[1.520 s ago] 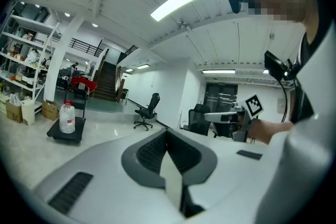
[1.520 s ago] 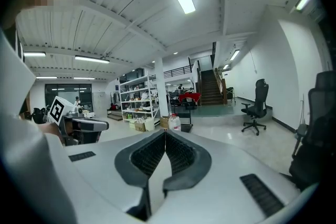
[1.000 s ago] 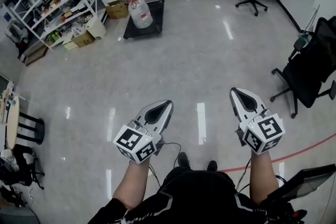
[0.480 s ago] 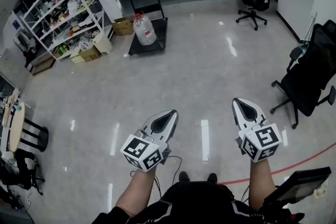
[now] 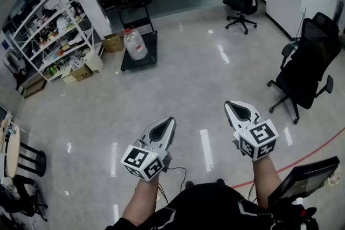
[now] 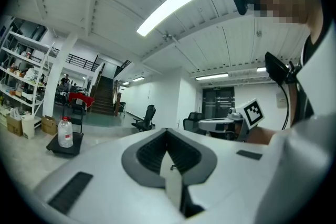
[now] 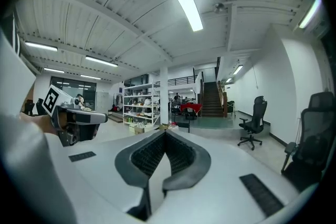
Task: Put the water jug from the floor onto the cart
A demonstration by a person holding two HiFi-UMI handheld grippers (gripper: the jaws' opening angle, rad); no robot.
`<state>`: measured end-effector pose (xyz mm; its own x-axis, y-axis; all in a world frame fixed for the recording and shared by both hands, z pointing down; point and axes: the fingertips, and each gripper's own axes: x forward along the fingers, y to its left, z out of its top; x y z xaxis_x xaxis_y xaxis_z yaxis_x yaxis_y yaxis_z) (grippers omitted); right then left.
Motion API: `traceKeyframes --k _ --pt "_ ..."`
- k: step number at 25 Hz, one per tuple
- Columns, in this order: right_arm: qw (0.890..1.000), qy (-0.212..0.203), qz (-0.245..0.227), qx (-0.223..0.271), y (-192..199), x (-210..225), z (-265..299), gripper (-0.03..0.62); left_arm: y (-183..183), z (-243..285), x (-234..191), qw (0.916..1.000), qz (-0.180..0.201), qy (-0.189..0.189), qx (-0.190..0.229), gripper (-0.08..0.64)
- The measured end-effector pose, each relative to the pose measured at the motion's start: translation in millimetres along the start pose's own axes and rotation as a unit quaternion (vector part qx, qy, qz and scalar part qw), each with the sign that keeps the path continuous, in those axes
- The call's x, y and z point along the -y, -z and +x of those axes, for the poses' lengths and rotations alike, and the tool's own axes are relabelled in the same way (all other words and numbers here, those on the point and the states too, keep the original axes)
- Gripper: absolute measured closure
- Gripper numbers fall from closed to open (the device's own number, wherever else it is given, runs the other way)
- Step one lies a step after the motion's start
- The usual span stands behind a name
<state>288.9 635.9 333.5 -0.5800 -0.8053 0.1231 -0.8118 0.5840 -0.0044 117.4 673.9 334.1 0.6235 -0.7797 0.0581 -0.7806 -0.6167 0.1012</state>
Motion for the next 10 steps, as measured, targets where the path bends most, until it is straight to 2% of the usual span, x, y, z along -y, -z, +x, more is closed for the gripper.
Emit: traceKeyframes --k 4,10 --pt "1.000 0.002 0.004 -0.003 3 -3 -8 0.589 10 -4 2 0.9999 -0.012 0.000 -0.009 0.558" --pt "1.000 0.004 -0.004 0.010 -3 5 -15 0.589 5 2 7 1.0000 0.002 0.001 -0.001 0.558"
